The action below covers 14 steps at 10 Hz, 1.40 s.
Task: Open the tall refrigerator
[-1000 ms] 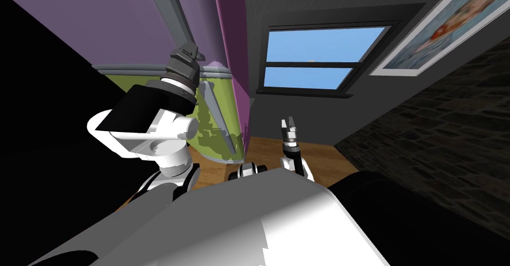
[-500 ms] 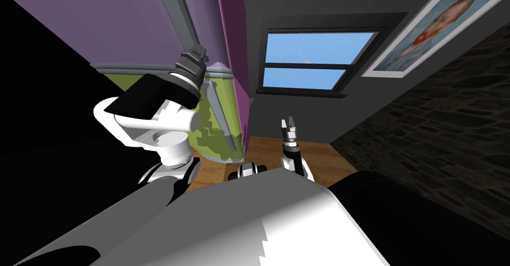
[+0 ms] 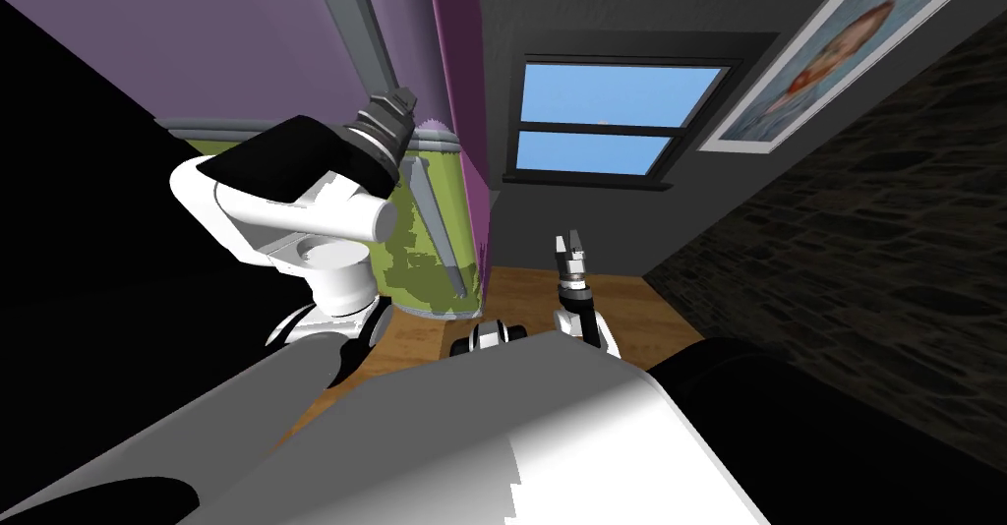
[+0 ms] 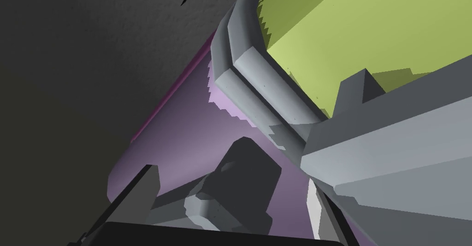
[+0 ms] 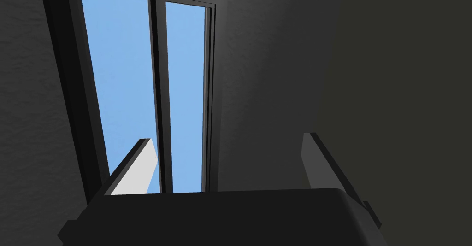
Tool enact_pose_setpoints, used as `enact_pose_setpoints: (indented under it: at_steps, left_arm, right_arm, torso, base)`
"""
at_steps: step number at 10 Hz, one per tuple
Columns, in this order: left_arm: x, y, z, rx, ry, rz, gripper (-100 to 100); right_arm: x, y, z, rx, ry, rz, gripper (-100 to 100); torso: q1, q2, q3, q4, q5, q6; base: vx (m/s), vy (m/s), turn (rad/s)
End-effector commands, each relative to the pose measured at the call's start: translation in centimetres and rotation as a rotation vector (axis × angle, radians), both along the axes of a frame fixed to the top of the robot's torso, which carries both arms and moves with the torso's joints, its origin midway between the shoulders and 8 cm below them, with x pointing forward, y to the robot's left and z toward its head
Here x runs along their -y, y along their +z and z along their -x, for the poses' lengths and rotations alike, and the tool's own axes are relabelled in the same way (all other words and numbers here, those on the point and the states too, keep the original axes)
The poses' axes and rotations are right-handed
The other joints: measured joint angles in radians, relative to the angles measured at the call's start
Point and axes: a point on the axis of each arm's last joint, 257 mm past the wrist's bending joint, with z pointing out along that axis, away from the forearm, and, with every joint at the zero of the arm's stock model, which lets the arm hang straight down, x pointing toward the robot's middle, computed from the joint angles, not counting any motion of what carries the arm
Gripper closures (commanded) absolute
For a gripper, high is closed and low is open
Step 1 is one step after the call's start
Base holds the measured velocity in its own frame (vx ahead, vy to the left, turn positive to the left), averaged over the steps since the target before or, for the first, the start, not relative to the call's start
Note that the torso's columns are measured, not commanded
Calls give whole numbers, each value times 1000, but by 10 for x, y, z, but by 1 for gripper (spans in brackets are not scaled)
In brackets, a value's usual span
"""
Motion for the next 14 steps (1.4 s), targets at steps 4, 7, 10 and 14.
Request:
enact_pose_setpoints:
  at_steps: [4,7,10,14]
  left_arm:
    - [5,9,-26,-92,60,-89,-100]
    - [3,14,-41,-152,102,-136,-100]
    - [-2,20,-54,-213,146,-178,-100]
    - [-11,29,-65,-289,203,-225,-100]
  right_arm:
    - [0,0,0,0,0,0,0]
    - [0,0,0,0,0,0,0]
    - [0,0,0,0,0,0,0]
    - [0,0,0,0,0,0,0]
  torso:
    - [0,5,3,3,0,-1]
    - [1,6,4,4,0,-1]
    - [1,8,6,5,0,-2]
    - [0,8,6,5,0,-2]
  base:
    - [-49,32,-70]
    - [-56,35,-78]
    - [-62,37,-77]
    - [-55,27,-75]
